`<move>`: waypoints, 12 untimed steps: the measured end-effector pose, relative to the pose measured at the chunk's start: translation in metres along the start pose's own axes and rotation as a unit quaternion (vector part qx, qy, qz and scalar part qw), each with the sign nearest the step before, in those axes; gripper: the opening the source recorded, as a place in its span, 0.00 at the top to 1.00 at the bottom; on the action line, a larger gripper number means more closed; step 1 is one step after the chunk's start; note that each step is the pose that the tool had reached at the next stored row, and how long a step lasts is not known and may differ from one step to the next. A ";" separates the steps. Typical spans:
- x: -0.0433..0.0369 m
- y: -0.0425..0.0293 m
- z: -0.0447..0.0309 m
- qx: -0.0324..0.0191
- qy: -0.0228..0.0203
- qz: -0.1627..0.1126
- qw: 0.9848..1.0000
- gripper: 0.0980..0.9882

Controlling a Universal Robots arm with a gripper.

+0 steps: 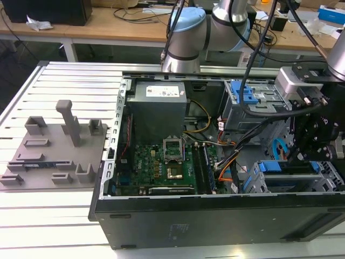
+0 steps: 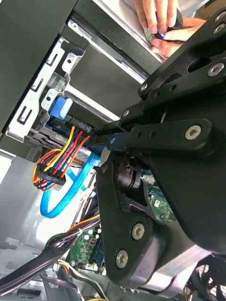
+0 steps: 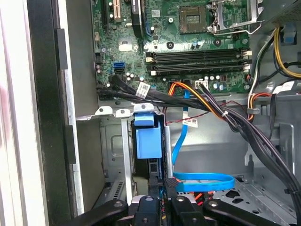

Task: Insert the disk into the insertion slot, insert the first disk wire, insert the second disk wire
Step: 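Insert the second disk wire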

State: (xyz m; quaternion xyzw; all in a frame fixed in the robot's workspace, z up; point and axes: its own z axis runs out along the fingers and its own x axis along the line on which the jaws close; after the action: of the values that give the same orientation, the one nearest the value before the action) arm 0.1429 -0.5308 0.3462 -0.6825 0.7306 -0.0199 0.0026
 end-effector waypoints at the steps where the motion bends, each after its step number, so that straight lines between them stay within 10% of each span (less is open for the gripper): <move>1: -0.0001 -0.0001 -0.0042 0.000 0.001 0.000 1.000 0.93; 12: 0.0001 -0.0005 -0.0108 -0.001 0.002 0.000 1.000 0.93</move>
State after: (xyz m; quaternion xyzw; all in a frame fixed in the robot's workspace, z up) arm 0.1431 -0.5307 0.3571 -0.6825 0.7307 -0.0201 0.0004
